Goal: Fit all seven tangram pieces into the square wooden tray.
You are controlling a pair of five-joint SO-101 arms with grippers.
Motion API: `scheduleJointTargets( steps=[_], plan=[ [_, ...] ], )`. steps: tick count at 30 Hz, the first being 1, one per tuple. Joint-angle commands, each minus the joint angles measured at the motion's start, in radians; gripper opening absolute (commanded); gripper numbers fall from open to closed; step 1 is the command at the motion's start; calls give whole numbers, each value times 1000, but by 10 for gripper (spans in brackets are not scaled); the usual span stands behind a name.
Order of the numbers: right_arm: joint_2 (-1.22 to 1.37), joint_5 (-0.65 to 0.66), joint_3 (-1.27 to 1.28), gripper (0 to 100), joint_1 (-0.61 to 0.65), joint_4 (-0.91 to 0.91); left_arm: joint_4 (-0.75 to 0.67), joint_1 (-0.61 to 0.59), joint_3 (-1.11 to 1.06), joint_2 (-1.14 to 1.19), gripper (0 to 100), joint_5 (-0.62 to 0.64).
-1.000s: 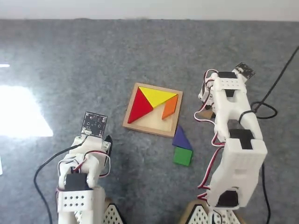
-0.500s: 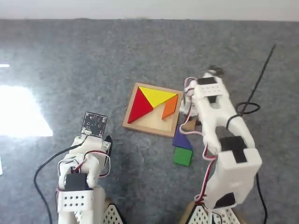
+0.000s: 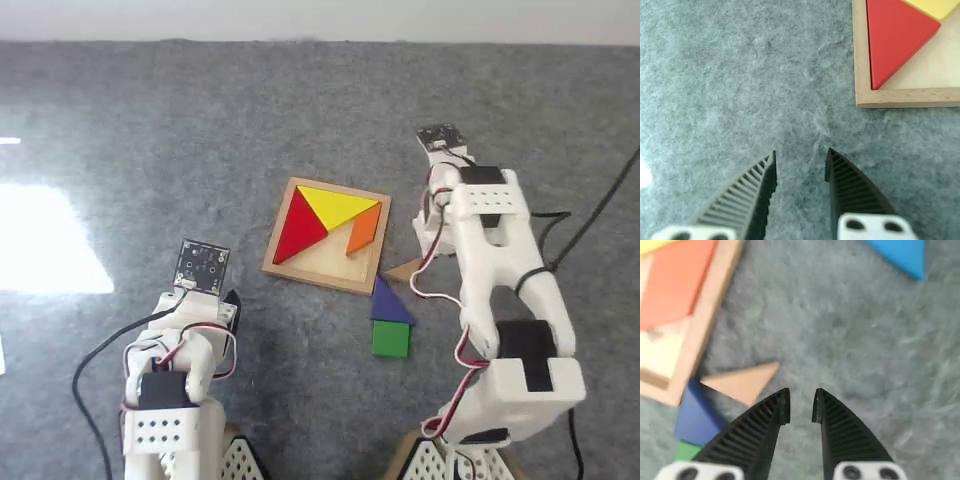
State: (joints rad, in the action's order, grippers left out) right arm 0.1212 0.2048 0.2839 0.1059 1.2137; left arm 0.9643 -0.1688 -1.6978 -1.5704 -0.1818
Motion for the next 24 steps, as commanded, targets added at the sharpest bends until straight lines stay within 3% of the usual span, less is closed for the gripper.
scheduleJointTargets(
  steps=[1, 4, 9, 18, 24],
  plan=[
    [-65, -81, -14, 94, 81, 45, 0, -6, 8, -15, 152, -12],
    [-67, -296, 14, 96, 159, 5, 0, -6, 8, -15, 152, -12],
    [-53, -683, 29, 170, 165, -77, 0, -6, 8, -15, 152, -12],
    [127, -706, 60, 214, 193, -145, 0, -6, 8, -15, 152, -12],
    [153, -709, 60, 117, 110, -147, 0, -6, 8, -15, 152, -12]
  ],
)
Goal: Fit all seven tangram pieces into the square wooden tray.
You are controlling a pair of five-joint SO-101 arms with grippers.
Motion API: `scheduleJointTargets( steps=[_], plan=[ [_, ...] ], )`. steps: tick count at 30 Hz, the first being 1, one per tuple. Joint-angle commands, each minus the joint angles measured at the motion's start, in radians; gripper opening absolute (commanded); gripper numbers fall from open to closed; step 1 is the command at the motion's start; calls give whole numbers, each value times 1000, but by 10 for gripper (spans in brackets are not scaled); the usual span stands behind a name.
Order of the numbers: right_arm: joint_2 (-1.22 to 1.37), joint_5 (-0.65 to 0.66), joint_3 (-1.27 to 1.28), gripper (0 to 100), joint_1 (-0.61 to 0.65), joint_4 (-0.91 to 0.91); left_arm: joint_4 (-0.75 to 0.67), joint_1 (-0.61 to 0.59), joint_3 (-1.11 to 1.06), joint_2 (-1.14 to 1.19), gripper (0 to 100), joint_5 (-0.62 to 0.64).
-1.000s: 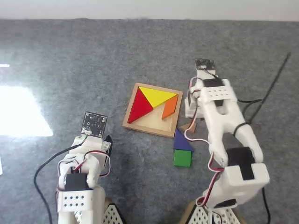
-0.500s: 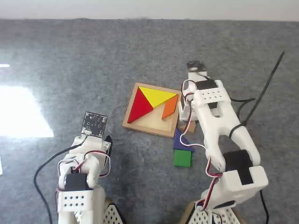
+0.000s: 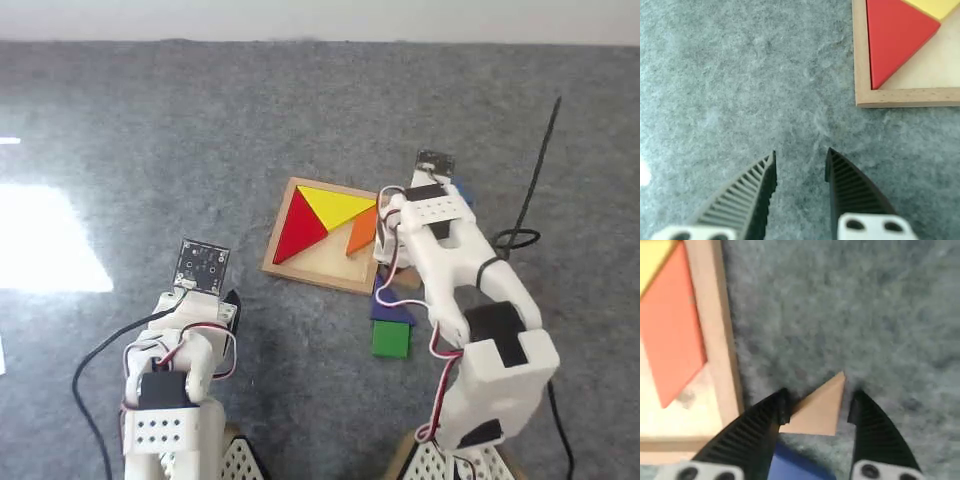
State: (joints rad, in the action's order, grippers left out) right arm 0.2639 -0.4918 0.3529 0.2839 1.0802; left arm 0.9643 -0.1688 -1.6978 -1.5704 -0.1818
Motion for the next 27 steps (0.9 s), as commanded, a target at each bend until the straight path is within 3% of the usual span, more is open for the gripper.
scheduleJointTargets(
  steps=[1, 4, 10, 12, 17, 23, 27],
  plan=[
    [10, -11, -9, 104, -107, -15, 0, -6, 8, -15, 152, -12],
    [12, 61, -9, 86, -193, -7, 0, -6, 8, -15, 152, -12],
    [13, 664, -63, 27, -239, -4, 0, -6, 8, -15, 152, -12],
    [1, 796, -97, 17, -260, 8, 0, -6, 8, -15, 152, -12],
    [-108, 637, -140, 12, -208, 186, 0, -6, 8, -15, 152, -12],
    [-403, 575, 146, 11, -44, 120, 0, -6, 8, -15, 152, -12],
    [-550, 591, 339, 12, -10, 85, 0, -6, 8, -15, 152, -12]
  ],
)
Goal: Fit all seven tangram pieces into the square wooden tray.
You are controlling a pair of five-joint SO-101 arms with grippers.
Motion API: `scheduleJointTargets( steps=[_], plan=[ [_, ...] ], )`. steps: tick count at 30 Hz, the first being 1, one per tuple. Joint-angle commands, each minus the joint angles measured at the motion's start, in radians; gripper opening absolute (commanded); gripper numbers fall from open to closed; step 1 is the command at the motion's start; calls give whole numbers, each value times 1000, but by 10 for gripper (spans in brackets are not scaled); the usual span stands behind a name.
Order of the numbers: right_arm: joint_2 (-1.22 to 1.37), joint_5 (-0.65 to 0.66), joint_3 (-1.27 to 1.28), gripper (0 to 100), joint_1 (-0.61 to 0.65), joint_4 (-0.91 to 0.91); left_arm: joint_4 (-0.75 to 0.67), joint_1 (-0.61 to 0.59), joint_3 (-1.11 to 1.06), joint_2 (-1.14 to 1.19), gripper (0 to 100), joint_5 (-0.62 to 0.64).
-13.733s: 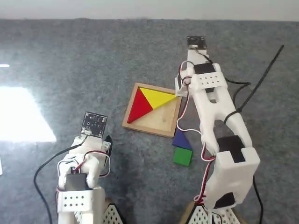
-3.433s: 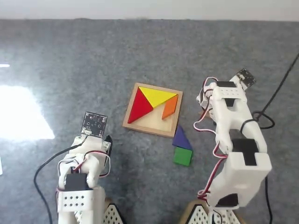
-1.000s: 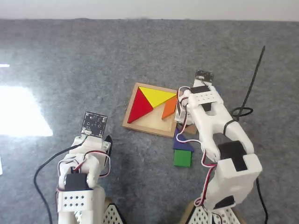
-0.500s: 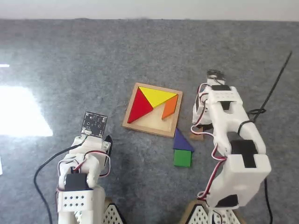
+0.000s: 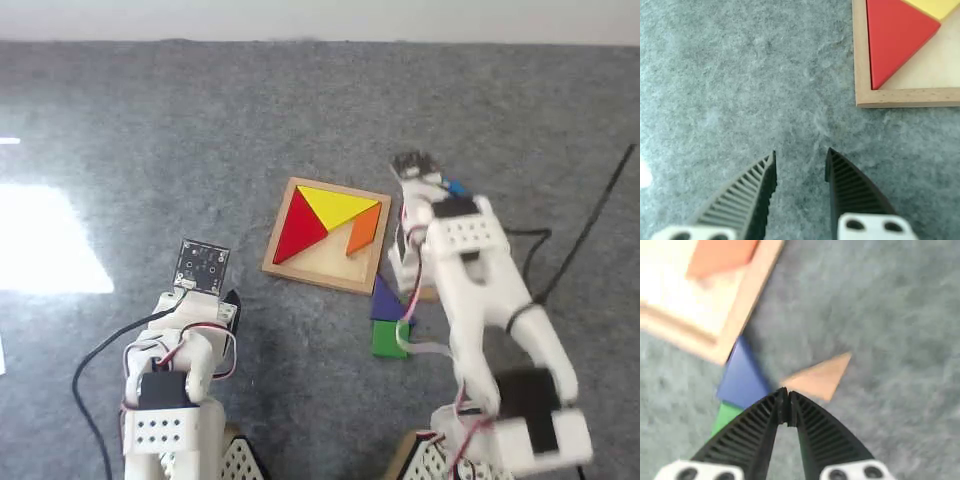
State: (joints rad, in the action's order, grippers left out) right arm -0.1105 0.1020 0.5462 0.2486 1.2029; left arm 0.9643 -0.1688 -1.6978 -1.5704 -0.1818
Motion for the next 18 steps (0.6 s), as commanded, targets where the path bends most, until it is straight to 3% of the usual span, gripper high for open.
scheduleJointTargets(
  steps=[1, 7, 12, 18],
  plan=[
    [-185, 15, 169, 12, 16, -38, 0, -6, 8, -15, 152, -12],
    [-117, 110, 187, 13, -94, -42, 0, -6, 8, -15, 152, -12],
    [19, 117, 150, 15, -128, -151, 0, -6, 8, -15, 152, -12],
    [245, 110, -11, 13, -145, -159, 0, -6, 8, -15, 152, -12]
  ],
)
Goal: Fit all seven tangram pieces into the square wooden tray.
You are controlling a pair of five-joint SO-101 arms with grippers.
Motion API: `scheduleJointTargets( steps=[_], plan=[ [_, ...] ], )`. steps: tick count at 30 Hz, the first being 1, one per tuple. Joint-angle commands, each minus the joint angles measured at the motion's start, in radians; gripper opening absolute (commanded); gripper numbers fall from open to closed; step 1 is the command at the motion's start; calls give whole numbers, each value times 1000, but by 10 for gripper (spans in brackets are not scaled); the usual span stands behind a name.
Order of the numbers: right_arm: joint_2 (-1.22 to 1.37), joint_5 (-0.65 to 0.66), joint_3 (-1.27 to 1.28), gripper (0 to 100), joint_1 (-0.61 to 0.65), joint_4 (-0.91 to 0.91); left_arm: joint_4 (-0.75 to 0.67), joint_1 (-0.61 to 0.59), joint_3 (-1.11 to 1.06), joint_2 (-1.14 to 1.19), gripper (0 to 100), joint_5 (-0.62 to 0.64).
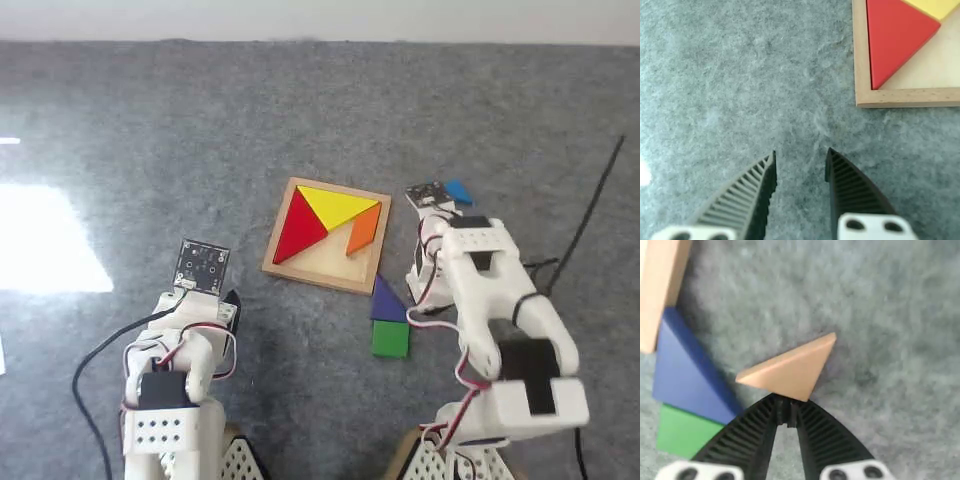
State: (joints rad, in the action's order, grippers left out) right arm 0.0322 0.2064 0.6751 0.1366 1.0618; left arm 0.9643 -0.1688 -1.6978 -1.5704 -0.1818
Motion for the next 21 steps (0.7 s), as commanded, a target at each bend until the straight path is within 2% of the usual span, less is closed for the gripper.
scheduleJointTargets(
  steps=[1, 6, 9, 14, 21],
  plan=[
    [127, 6, -180, 13, -51, -10, 0, -6, 8, -15, 152, -12],
    [214, 35, -390, 14, -145, 61, 0, -6, 8, -15, 152, -12],
    [257, 74, -520, 13, -156, 122, 0, -6, 8, -15, 152, -12],
    [283, 84, -680, 13, -130, 213, 0, -6, 8, -15, 152, -12],
    [186, 35, -644, 17, -22, 211, 0, -6, 8, -15, 152, -12]
  ],
)
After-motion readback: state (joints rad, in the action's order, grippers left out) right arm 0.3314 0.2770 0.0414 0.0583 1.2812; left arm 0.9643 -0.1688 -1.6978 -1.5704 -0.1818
